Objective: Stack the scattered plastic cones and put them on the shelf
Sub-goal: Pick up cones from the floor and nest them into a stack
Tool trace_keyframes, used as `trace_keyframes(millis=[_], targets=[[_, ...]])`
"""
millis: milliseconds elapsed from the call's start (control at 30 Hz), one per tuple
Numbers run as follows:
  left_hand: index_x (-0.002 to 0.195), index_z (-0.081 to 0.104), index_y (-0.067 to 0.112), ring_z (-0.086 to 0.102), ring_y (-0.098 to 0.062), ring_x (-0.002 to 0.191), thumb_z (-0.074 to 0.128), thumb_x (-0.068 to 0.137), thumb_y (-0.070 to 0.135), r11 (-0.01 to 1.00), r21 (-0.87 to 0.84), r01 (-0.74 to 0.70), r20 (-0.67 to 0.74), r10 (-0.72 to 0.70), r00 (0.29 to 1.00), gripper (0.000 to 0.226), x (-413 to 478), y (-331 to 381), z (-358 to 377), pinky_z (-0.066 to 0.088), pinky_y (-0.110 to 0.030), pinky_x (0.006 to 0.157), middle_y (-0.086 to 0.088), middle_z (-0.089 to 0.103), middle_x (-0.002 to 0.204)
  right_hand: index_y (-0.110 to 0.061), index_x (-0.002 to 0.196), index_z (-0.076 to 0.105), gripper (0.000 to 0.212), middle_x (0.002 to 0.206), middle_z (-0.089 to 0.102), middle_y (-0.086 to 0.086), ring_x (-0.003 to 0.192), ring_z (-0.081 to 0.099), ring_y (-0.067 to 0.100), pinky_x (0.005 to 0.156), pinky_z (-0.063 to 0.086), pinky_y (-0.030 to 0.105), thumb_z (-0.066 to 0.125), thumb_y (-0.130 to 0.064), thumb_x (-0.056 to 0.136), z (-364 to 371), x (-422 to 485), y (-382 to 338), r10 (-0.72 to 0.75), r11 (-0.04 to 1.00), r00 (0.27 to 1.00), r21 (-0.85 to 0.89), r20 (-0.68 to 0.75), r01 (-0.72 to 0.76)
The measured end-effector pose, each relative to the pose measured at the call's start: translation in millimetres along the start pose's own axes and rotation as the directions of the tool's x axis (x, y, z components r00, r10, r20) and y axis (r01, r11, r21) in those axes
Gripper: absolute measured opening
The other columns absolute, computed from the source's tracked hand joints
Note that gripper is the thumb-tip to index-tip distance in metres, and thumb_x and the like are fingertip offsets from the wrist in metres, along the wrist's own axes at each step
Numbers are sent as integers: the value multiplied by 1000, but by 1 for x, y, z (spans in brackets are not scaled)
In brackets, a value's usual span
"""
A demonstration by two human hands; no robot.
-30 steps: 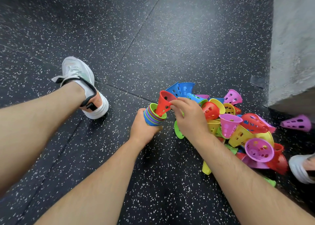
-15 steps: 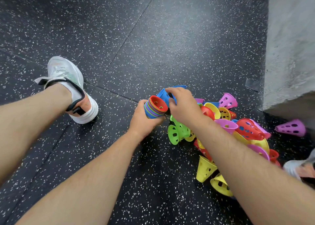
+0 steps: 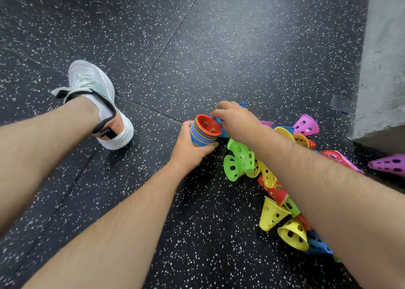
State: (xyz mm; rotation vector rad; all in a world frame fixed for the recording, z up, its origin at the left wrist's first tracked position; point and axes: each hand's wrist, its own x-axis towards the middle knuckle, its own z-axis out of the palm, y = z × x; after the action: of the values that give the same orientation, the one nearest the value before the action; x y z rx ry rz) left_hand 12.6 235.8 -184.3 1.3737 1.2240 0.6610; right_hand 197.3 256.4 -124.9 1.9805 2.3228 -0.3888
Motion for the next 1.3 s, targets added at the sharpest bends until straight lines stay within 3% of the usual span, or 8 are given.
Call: trace_keyframes(millis=[167, 400, 667, 800, 900, 967, 1167, 1300], targets=[[121, 46, 25, 62, -2, 88, 94, 71, 20, 999, 36, -5, 26, 4, 1000, 69, -4, 0, -2, 49, -17, 83, 5, 67, 109, -16, 108, 56, 10, 113, 51, 7, 107, 52, 30, 69, 44, 39, 52, -14, 99, -4, -19, -2, 24, 1000, 1000, 2, -8, -24], [122, 46, 27, 66, -15, 99, 93, 69, 26, 1000, 23, -12, 35, 11, 999, 71, -7, -1, -3, 52, -30, 91, 1, 67, 113, -6, 106, 56, 11, 111, 56, 11, 104, 50, 31, 88, 41, 42, 51, -14, 101, -28, -55, -16, 334, 887, 875, 431, -351, -165], [120, 46, 27, 64, -9, 93, 94, 70, 18, 1000, 10, 9, 35, -10, 999, 70, -9, 4, 0, 52, -29, 88, 3, 68, 111, -6, 102, 58, 5, 104, 55, 4, 97, 47, 17, 84, 32, 20, 55, -8, 98, -15, -72, -44, 377, 803, 826, 592, -420, -65], [121, 47, 28, 66, -7, 90, 95, 69, 23, 1000, -2, 24, 23, -24, 999, 71, -11, 7, 1, 55, -29, 86, 6, 69, 109, -12, 106, 57, 9, 99, 55, -2, 89, 44, 9, 81, 33, 22, 57, -12, 97, -10, -76, -53, 332, 772, 900, 630, -282, -87], [121, 47, 29, 65, -5, 89, 95, 66, 26, 999, 7, 32, 30, -32, 999, 73, -11, 10, 1, 54, -28, 84, 8, 69, 109, -22, 120, 52, 26, 116, 59, -5, 106, 53, 11, 92, 39, 27, 57, -23, 95, -5, -77, -56, 381, 654, 924, 708, -2, -268], [121, 47, 26, 63, 0, 86, 95, 69, 21, 999, 21, 37, 41, -38, 998, 71, -9, 12, 2, 51, -21, 80, 6, 68, 109, -25, 124, 50, 32, 124, 60, -4, 117, 54, 14, 102, 41, 34, 55, -26, 93, -6, -73, -52, 417, 595, 909, 749, 21, -290], [119, 47, 27, 62, -6, 87, 91, 71, 16, 996, 90, 29, 53, -34, 998, 67, -7, 11, 6, 46, -20, 75, 7, 64, 105, -13, 138, 52, 43, 136, 54, 9, 127, 44, 32, 108, 36, 40, 50, -11, 96, -9, -46, -8, 407, 862, 890, 411, -208, -298], [121, 46, 28, 63, -7, 88, 92, 72, 19, 997, 73, 33, 70, -38, 997, 68, -5, 9, 4, 48, -20, 80, 4, 66, 108, -25, 151, 38, 54, 148, 40, 10, 132, 38, 34, 105, 40, 45, 51, -19, 99, -11, -20, 15, 380, 913, 923, 185, -63, -364]])
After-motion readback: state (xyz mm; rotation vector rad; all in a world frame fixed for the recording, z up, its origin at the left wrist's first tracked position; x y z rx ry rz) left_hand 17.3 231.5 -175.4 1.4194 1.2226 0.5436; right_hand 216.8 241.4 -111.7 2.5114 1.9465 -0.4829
